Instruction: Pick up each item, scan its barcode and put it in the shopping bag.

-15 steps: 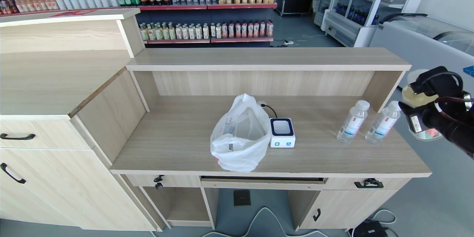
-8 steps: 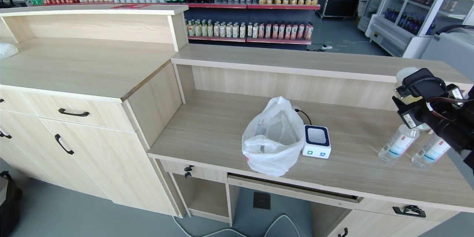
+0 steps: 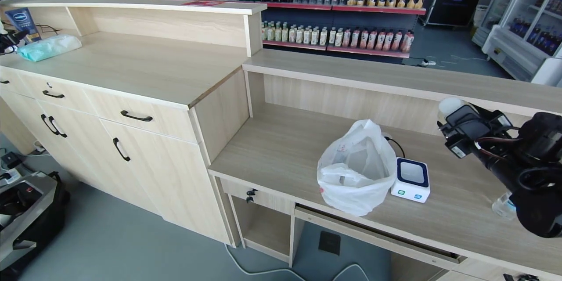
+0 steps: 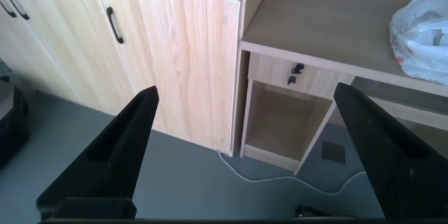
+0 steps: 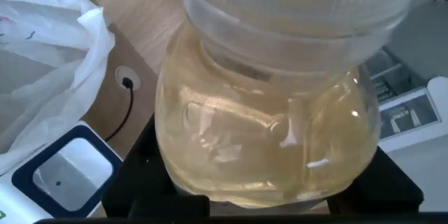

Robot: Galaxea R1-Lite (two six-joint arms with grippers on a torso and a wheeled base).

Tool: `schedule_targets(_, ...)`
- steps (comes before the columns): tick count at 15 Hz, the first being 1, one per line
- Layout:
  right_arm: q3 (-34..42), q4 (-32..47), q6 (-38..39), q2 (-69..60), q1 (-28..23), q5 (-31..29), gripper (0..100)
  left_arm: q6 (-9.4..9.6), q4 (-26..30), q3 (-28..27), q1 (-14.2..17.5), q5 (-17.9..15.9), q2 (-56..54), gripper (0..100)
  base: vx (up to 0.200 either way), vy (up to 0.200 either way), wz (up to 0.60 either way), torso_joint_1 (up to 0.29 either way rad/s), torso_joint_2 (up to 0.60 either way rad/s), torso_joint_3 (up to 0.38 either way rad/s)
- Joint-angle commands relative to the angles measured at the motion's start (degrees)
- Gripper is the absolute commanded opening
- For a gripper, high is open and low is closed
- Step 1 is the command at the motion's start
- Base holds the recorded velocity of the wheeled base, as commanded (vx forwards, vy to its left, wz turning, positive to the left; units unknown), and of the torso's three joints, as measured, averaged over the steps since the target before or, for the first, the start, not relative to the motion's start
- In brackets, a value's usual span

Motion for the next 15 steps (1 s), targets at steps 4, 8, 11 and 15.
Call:
schedule_targets(4,0.5,-4.5,-2.9,9.7,-1.5,7.6,0,-0.08,0.0,0.0,0.1,0.0,0.0,100,0.0,0.0,0.0,0.0,0.0,0.0)
schedule_targets(8,-0.2,-4.5,-2.9,12.3,-3.4,10.6,0,0.01,0.0,0.0,0.1,0.0,0.1,100,0.0,0.0,0.0,0.0,0.0,0.0)
schedule_targets(11,-1.2,-4.5,-2.9,13.5,-4.3,11.1,0,-0.08,0.0,0.0,0.1,0.0,0.0,100,0.0,0.0,0.0,0.0,0.0,0.0)
schedule_targets(15,-4.7,-4.5,-3.3,16.1,-4.3,14.1,0,0.01,0.0,0.0,0.1,0.0,0.0,100,0.0,0.0,0.0,0.0,0.0,0.0)
